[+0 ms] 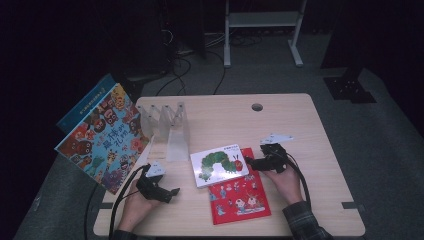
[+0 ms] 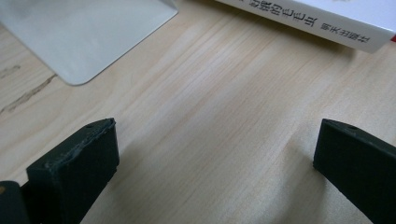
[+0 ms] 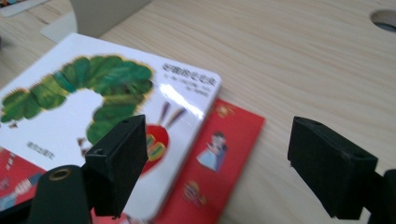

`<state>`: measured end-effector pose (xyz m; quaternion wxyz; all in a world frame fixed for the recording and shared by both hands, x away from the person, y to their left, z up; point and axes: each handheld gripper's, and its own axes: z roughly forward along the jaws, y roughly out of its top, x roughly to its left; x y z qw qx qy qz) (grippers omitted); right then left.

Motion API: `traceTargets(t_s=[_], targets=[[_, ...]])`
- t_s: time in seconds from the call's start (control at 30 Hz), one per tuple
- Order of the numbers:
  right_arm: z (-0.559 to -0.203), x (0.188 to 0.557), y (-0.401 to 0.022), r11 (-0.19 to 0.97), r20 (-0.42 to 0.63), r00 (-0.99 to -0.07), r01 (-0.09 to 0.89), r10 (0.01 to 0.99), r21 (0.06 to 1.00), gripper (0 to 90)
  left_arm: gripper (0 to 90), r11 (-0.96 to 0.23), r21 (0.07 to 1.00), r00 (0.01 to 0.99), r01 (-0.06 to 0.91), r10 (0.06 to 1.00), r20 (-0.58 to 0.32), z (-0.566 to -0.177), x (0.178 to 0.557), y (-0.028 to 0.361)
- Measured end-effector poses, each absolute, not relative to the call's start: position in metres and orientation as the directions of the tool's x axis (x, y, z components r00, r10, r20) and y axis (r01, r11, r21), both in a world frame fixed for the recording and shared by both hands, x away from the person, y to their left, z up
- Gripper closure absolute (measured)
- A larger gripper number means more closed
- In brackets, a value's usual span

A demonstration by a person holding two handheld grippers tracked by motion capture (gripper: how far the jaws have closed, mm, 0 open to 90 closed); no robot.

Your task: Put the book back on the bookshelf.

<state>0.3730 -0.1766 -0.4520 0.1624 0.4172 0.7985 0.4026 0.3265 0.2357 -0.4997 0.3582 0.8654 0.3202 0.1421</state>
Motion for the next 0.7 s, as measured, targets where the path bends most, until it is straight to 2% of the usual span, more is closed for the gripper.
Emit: traceTargets(t_s=[0.7], targets=[[-0.454,0.414,-0.089,0.383,0.096,-0.687,0.510,0.720,0.770,23.7,0.0,-0.530,0.716,0.747,0.454,0.664,0.017,-0.500,0.326,0.235]])
